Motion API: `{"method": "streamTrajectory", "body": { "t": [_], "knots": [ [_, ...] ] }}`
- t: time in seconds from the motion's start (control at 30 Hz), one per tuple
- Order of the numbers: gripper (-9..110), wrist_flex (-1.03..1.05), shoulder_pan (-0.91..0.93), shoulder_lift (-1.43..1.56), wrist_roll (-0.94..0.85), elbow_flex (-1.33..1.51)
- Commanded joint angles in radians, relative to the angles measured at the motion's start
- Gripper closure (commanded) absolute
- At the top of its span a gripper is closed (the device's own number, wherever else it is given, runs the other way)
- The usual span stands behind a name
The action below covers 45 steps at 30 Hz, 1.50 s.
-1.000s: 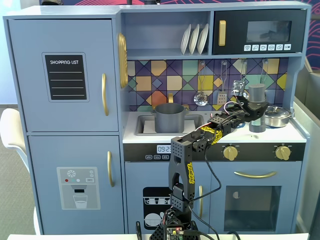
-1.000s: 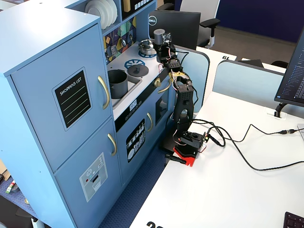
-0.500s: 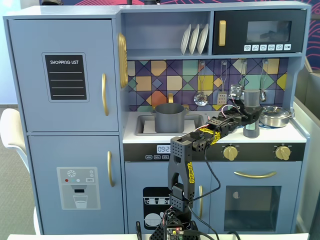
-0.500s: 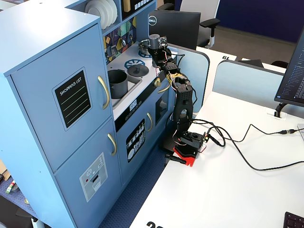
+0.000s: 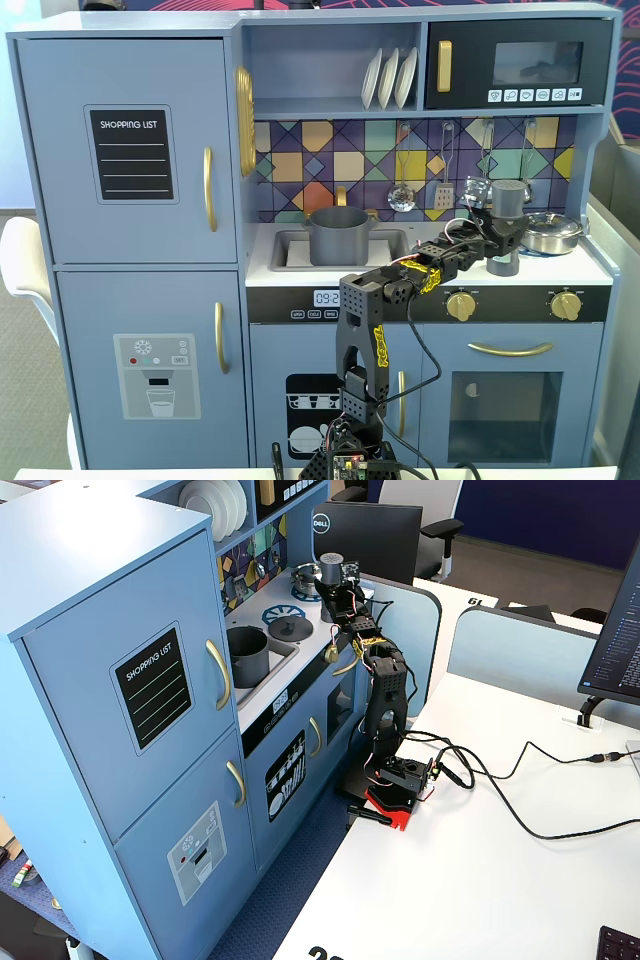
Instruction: Put salt in the gray recipient
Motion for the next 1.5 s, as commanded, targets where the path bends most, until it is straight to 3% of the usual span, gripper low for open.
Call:
{"method": "streamTrajectory", "body": {
  "t": [0.0,0.27,0.57,0.9,0.97,1.17,1.27,1.4,1.47],
  "knots": [
    [71,-0.021,0.026,0.081,0.063,0.002],
    [58,0.021,0.040,0.167,0.052,0.072],
    [56,0.267,0.057,0.555,0.017,0.350],
    [76,0.902,-0.058,0.986,-0.003,0.486],
    [84,1.051,-0.118,1.039,-0.081,0.495],
    [95,1.402,-0.390,1.230,-0.023,0.548],
    [100,1.468,-0.540,1.301,-0.021,0.623],
    [101,1.459,-0.663,1.345,-0.209,0.808],
    [101,1.419,-0.706,1.361,-0.173,0.911]
  ]
}}
